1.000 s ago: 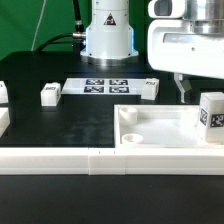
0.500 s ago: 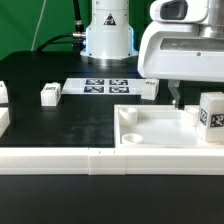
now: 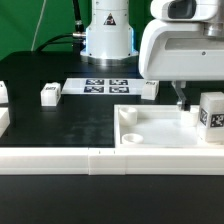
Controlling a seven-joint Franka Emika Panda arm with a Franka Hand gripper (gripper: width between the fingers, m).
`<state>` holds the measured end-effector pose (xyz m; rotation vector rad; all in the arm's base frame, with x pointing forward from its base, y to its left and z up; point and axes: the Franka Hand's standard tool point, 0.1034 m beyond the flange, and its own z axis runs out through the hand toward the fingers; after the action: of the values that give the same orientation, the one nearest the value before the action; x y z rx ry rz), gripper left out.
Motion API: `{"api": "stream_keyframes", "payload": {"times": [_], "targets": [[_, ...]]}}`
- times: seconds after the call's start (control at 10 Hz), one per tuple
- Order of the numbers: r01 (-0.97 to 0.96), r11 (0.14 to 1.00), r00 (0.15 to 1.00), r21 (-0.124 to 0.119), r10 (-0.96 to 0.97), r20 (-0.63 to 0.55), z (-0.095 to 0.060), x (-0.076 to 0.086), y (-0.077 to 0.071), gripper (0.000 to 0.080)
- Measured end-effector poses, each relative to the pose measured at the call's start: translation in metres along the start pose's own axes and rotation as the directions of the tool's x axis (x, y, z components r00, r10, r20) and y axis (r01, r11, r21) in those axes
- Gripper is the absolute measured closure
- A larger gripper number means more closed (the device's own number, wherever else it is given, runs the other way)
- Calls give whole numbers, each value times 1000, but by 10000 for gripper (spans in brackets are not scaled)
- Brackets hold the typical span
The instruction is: Assemble one leg
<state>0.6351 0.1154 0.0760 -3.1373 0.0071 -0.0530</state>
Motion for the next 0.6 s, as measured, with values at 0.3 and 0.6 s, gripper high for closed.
{"api": "stream_keyframes", "payload": {"times": [0.3,0.6], "targets": [[-25,1000,1000,1,25,0,0,0,0,510],[-333,942,943,38,334,-7,3,1,-1,510]]}}
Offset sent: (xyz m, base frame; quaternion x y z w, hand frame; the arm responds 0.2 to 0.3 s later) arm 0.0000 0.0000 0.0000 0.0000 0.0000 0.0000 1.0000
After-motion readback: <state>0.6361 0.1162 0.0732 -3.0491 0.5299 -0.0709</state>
